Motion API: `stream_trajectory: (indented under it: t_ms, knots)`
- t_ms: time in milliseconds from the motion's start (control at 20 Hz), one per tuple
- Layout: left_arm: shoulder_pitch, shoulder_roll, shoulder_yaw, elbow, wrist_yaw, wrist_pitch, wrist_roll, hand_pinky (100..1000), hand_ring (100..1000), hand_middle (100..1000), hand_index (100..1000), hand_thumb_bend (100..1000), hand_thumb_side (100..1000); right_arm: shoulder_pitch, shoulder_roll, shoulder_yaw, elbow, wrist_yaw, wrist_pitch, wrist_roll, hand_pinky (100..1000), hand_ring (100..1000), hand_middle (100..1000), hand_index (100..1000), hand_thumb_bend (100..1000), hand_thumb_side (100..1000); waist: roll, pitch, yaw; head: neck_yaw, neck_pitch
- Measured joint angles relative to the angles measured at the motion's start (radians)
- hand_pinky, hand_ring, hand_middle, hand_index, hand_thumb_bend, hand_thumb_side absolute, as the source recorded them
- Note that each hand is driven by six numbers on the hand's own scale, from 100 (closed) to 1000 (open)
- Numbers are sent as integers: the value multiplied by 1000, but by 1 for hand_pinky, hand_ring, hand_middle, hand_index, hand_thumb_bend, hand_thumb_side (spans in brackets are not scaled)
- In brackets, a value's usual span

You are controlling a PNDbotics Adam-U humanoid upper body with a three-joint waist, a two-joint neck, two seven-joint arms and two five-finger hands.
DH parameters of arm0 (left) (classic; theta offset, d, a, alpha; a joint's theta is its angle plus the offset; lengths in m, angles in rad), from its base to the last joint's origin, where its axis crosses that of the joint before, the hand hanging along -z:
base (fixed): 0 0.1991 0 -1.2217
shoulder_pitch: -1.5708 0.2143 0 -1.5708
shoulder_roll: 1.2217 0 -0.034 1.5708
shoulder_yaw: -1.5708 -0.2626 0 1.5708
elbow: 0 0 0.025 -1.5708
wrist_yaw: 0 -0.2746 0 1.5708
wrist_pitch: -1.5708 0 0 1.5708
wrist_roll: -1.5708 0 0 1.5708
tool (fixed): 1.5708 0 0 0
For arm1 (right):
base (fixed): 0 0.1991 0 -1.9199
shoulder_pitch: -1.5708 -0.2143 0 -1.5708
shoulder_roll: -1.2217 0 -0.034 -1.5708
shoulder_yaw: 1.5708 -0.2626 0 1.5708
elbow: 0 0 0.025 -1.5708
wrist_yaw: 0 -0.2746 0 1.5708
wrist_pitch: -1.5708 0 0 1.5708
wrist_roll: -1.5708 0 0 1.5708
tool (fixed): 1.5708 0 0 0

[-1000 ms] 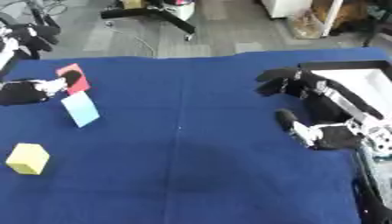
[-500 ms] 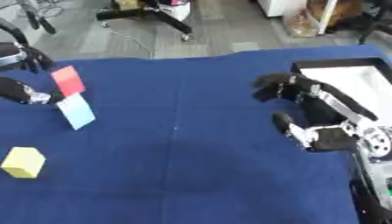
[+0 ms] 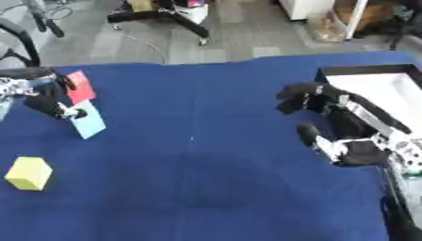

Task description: Pick up the objects with one hand, pass them to the other hand, and then place them into the box on the other side of the table.

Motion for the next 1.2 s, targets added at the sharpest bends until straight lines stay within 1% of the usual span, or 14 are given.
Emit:
stream_trajectory:
  t_ms: [250,350,400,500,600,650,800,1000,1050,1200]
  knots:
    - [1,-21,9,42,-28,17,40,700,665,685,825,512,518,0,0,0,0,-3,0,0,756,761,787,891,133,417,0,0,-4,5,0]
    - [3,-26,9,49,-34,20,50,690,649,667,811,484,501,0,0,0,0,-3,1,1,756,761,787,891,132,418,0,0,-5,4,0]
    - [5,-27,10,49,-35,21,53,671,618,633,785,449,477,0,0,0,0,-3,2,2,756,761,787,891,132,418,0,0,-5,4,0]
    - [9,-30,14,49,-38,24,68,632,562,562,730,339,406,0,0,0,0,-3,2,2,756,761,787,891,131,420,0,0,-5,2,0]
    - [15,-34,16,48,-38,27,90,603,519,508,677,263,370,0,0,0,0,-3,2,2,756,761,787,891,130,421,0,0,-6,1,0]
    - [19,-34,18,46,-37,28,103,558,480,461,624,219,352,0,0,0,0,-3,2,3,756,761,787,891,130,420,0,0,-6,0,0]
    - [36,-34,21,28,-23,35,150,512,436,409,569,185,323,0,0,0,0,-3,4,4,756,761,787,891,130,418,0,0,-6,-2,0]
    - [61,-30,23,-50,26,44,208,475,404,374,538,207,305,-2,0,0,0,-3,4,4,762,761,787,892,126,420,0,0,-5,-2,0]
    - [69,-25,26,-79,44,46,221,471,399,368,533,229,305,-7,0,3,0,-3,3,5,763,760,786,892,125,418,0,0,-5,-2,0]
    - [101,-16,34,-189,128,51,258,463,399,366,532,259,304,-34,0,17,0,-16,-1,3,764,760,785,893,119,402,0,0,-2,-4,0]
